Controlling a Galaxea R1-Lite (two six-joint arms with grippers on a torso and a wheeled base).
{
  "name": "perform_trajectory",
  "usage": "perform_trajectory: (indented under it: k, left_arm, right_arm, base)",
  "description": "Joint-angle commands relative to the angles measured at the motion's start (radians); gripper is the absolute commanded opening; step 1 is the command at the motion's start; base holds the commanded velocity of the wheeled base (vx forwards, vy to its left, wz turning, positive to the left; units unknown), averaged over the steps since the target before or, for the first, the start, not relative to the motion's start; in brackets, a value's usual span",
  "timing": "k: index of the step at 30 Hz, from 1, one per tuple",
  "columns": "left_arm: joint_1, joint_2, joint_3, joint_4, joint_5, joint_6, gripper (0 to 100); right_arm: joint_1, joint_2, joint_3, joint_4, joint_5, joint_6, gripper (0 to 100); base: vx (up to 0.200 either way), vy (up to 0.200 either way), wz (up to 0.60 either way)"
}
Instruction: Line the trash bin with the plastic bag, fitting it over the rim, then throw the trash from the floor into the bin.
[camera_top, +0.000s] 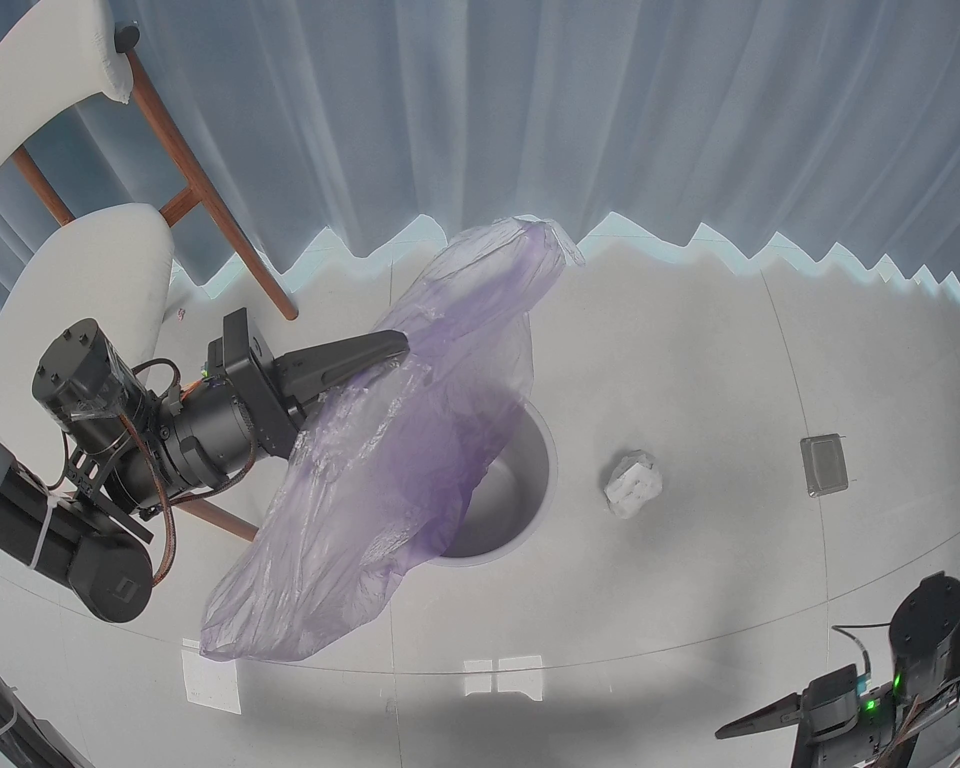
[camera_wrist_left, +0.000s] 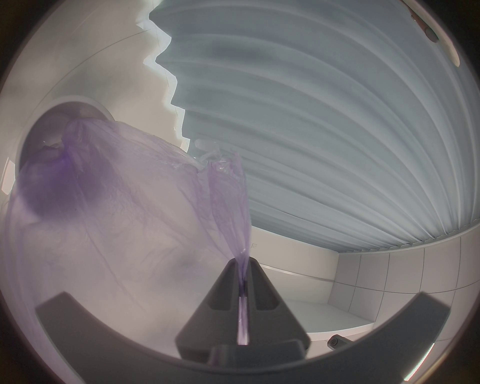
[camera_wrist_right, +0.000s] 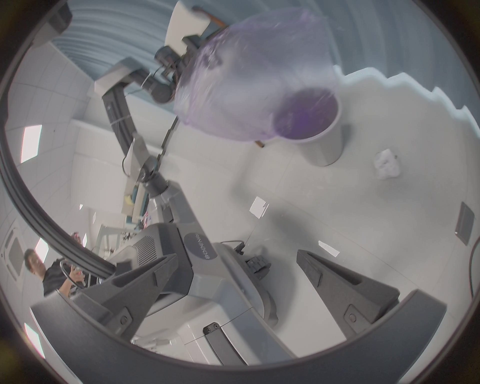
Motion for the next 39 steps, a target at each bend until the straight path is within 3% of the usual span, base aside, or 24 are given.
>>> perform_trajectory:
  k: [1,6,15,26,27,39]
  left_arm:
    - [0.000,0.004,-0.004,-0.003,0.000,0.000,0]
    - [0.000,0.001,-0.002,0.000,0.000,0.000,0]
    - [0.000,0.004,-0.011,-0.005,-0.016,0.000,0]
    - [0.000,-0.004,-0.010,-0.005,-0.025,0.000,0]
    - [0.000,-0.005,-0.010,-0.005,-0.025,0.000,0]
    - [0.000,-0.008,-0.005,-0.005,-0.025,0.000,0]
  right_arm:
    - [0.081,0.133,-0.033,-0.004,0.000,-0.010,100]
    - [0.123,0.235,-0.093,-0.006,0.000,-0.010,100]
    - [0.126,0.403,-0.171,-0.077,0.000,-0.014,100]
    - [0.159,0.618,-0.385,-0.130,-0.005,-0.022,100]
    - [0.169,0.638,-0.406,-0.132,-0.005,-0.024,0]
    - [0.264,0.811,-0.566,-0.136,-0.006,-0.013,0]
  base:
    - [0.000,0.000,0.00]
    - [0.000,0.000,0.00]
    - [0.000,0.000,0.00]
    - [0.000,0.000,0.00]
    - [0.000,0.000,0.00]
    - [0.000,0.000,0.00]
